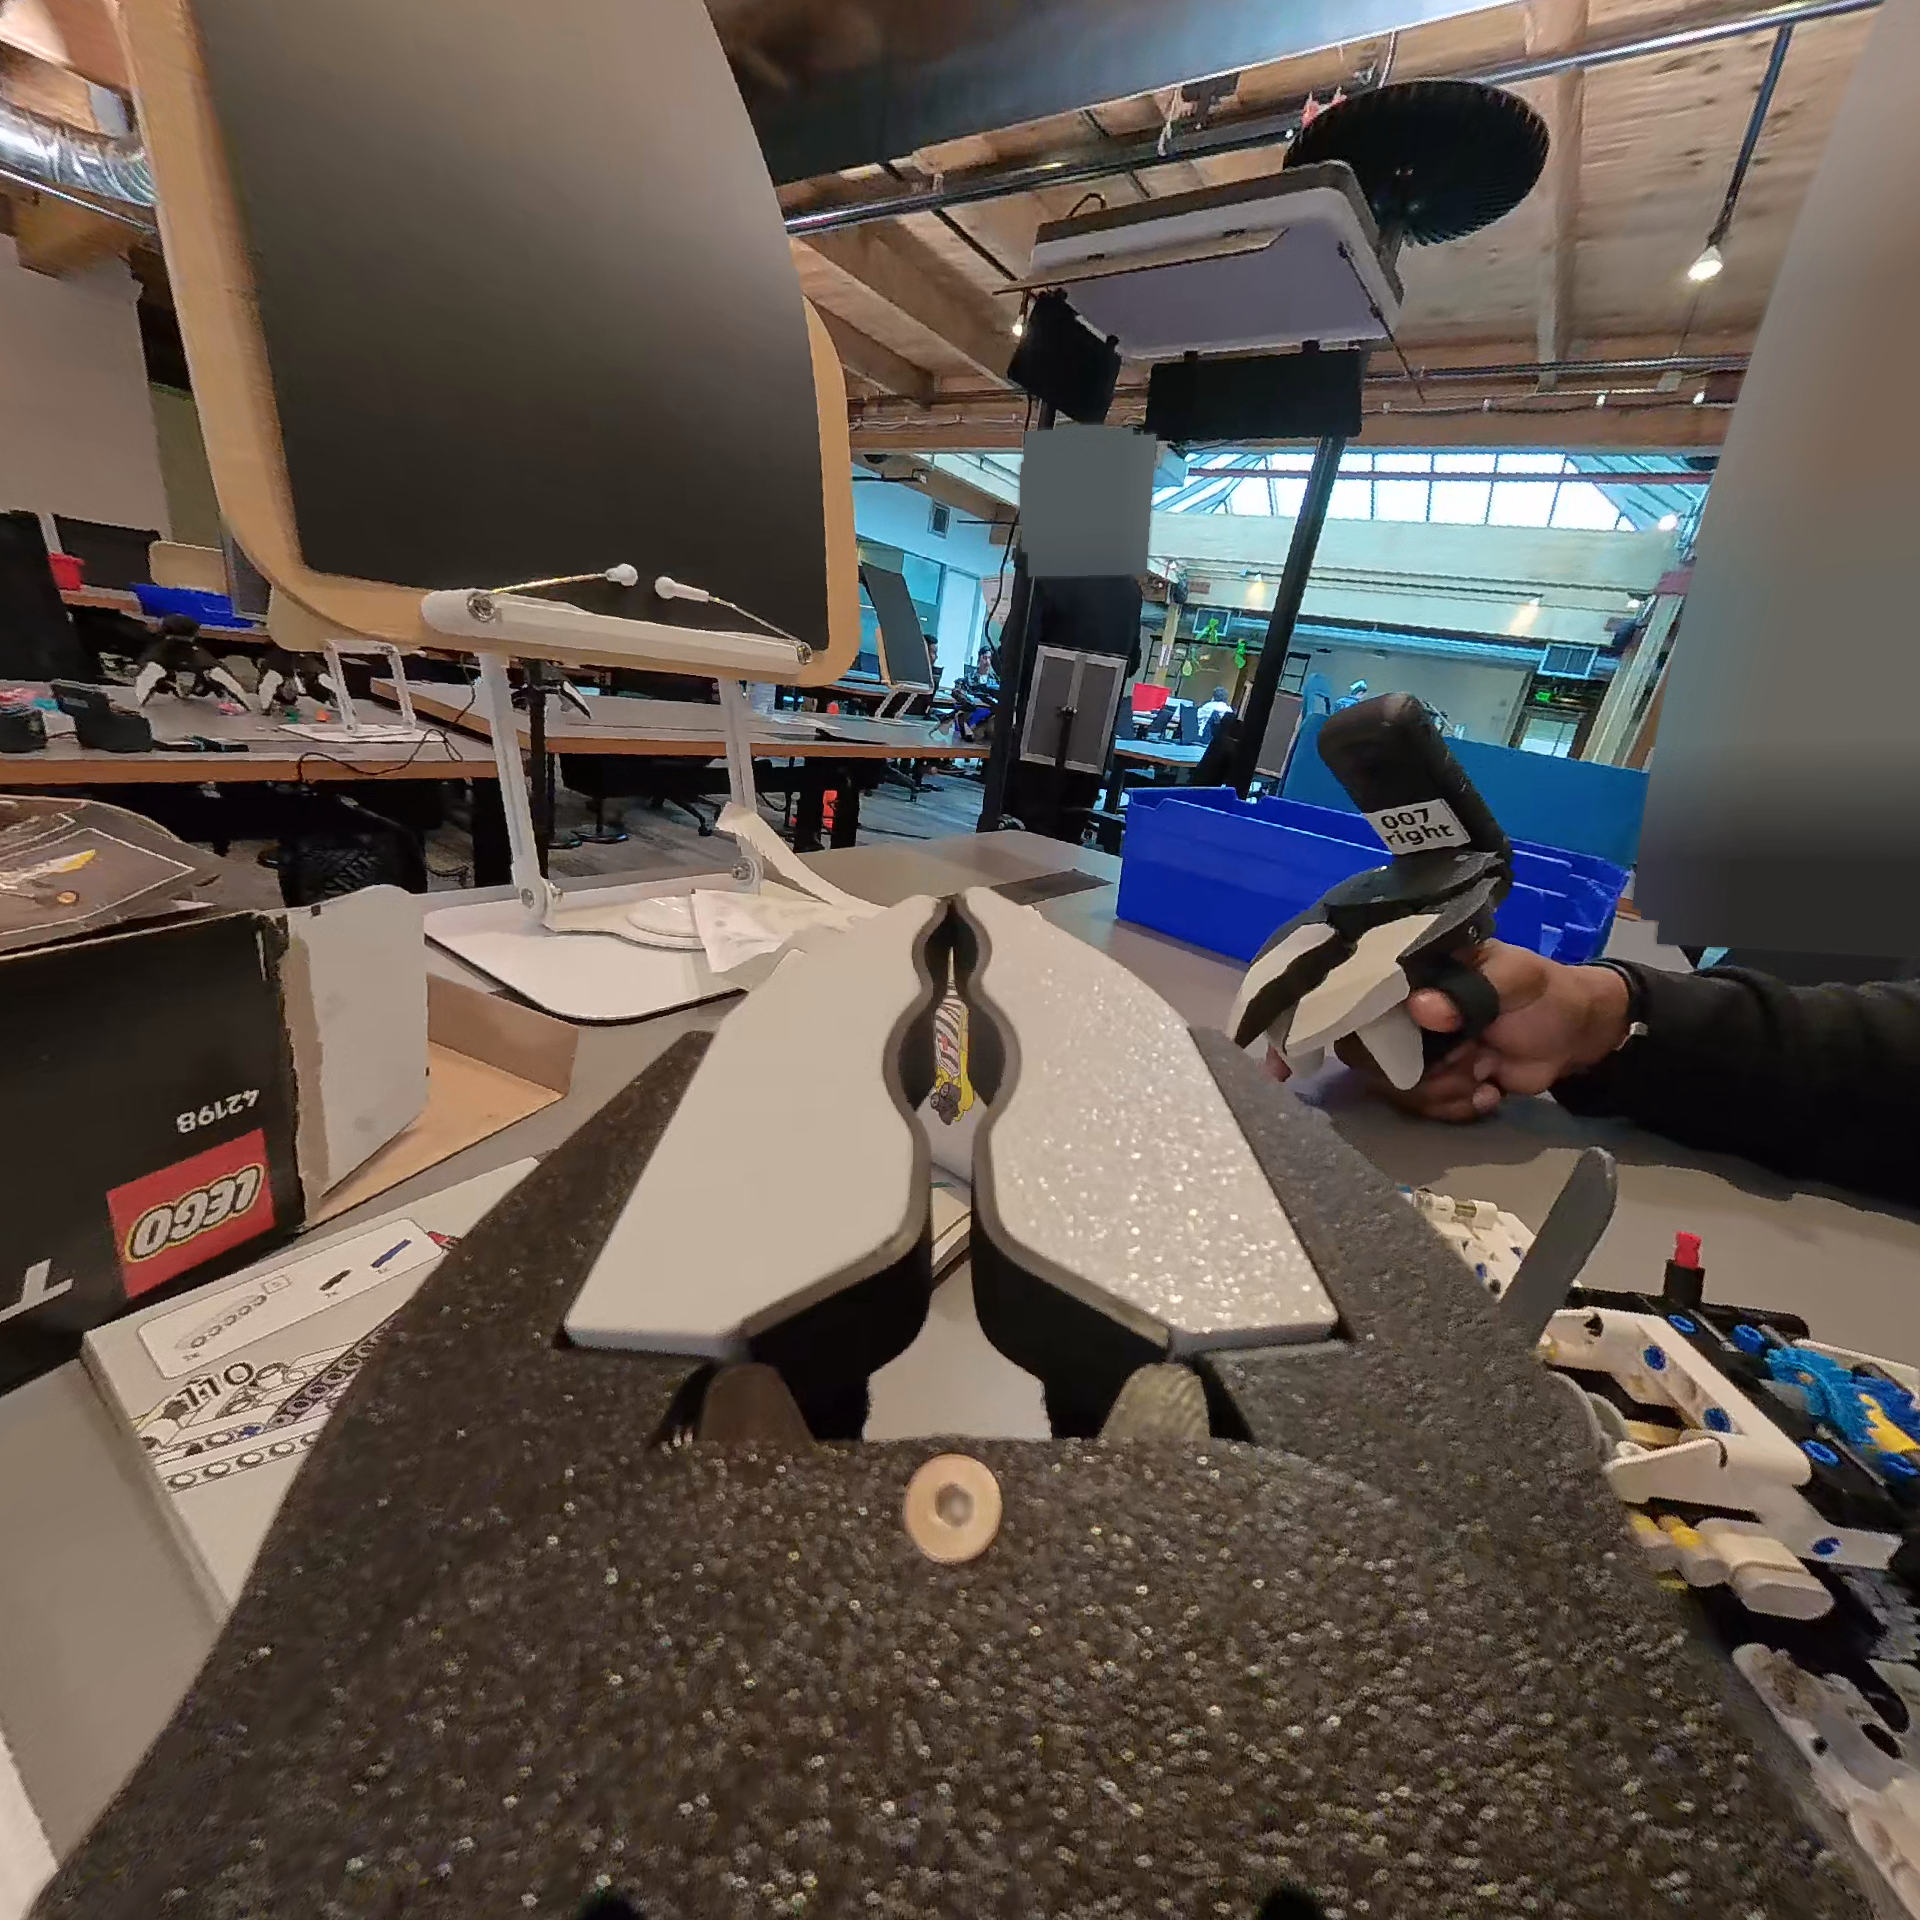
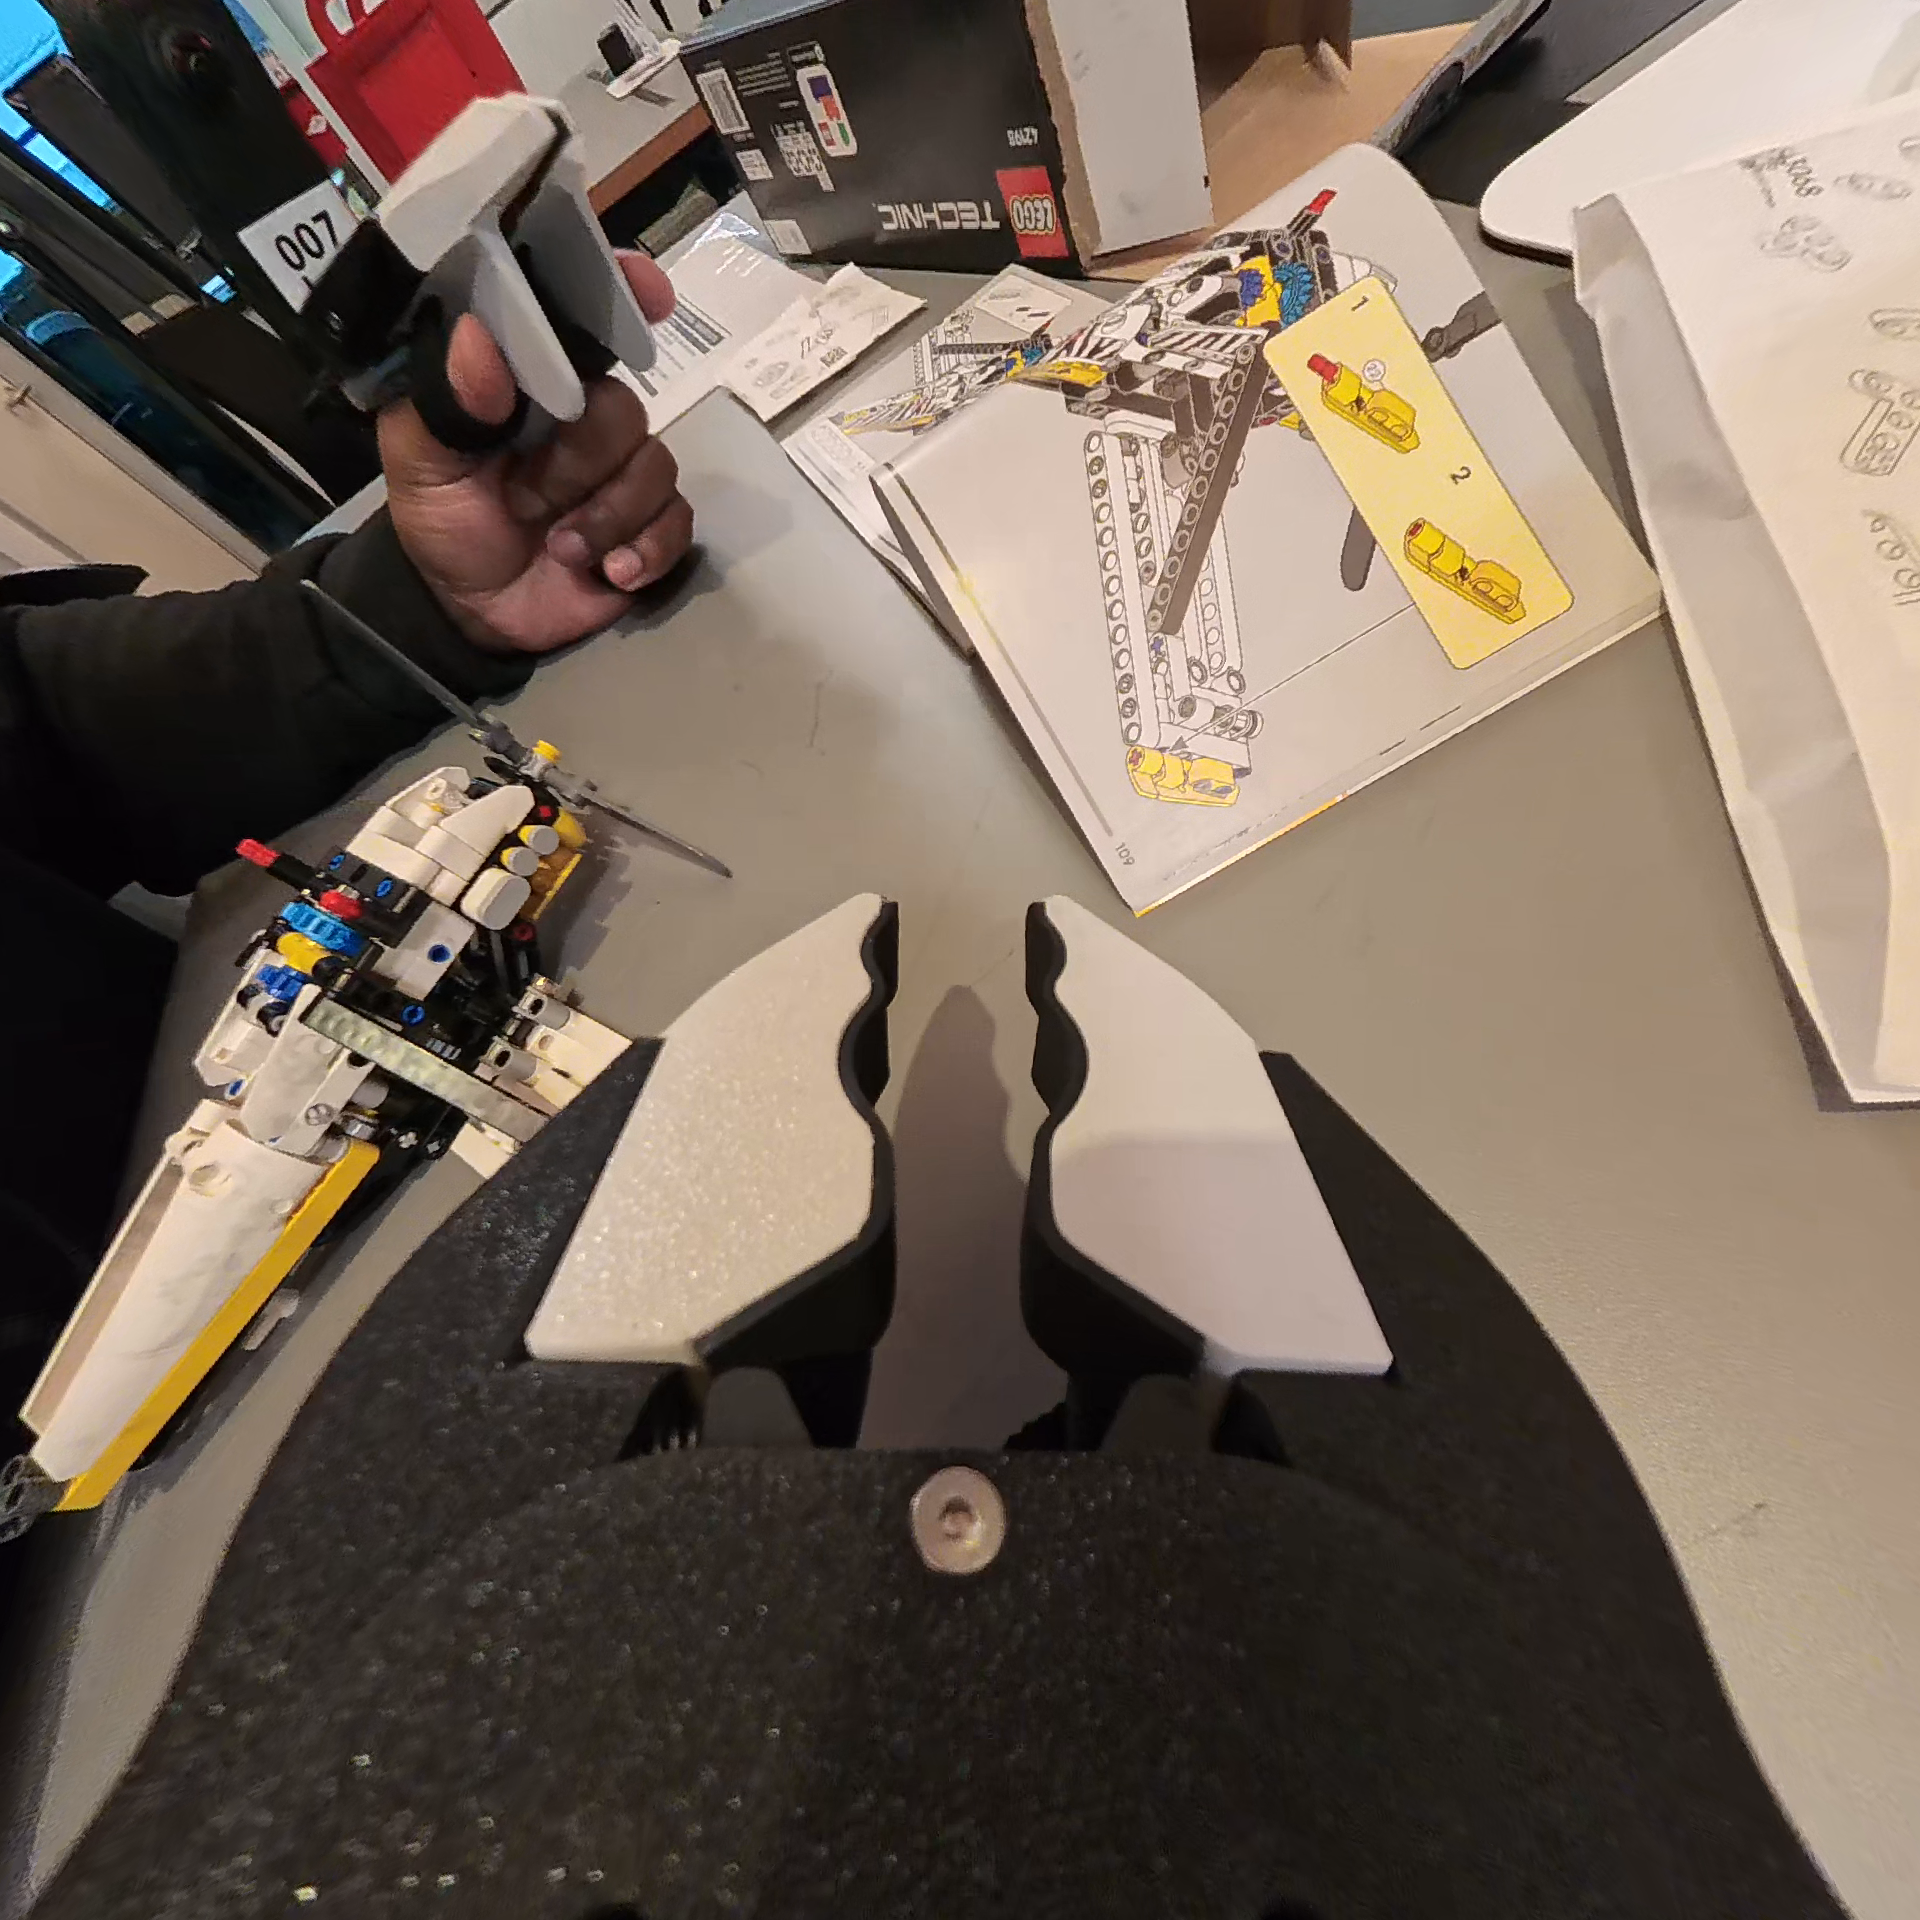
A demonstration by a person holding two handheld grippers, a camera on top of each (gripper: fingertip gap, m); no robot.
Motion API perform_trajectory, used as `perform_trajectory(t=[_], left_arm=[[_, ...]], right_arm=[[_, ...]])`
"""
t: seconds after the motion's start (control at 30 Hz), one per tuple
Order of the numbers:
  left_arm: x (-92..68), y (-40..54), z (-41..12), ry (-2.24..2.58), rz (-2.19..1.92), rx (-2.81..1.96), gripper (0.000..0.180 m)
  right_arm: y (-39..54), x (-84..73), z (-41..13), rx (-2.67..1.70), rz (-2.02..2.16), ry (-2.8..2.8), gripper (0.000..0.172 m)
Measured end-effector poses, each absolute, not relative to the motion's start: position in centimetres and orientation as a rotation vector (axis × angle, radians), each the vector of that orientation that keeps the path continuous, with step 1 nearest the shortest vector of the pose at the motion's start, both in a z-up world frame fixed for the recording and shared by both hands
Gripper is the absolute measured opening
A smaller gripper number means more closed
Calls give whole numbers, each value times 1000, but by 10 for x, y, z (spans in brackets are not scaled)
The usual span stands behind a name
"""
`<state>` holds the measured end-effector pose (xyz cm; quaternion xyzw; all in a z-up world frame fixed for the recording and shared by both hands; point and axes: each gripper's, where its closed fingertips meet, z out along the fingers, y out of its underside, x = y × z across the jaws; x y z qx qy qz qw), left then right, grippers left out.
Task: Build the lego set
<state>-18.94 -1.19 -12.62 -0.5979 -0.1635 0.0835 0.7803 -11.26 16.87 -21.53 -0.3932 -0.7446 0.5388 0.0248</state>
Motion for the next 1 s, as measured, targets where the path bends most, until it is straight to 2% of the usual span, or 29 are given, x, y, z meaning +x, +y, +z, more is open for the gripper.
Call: perform_trajectory(t=[0.53,0.73,1.0], left_arm=[[-176,6,-143,-325,17,-1441,0],[-175,8,-145,-325,-1,-1459,2],[-171,11,-148,-304,27,-1493,2]], right_arm=[[172,-101,-213,-1205,1699,-2299,23],[179,-90,-213,-1184,1583,-2280,27],[208,10,-181,-1067,1432,-2195,29]])
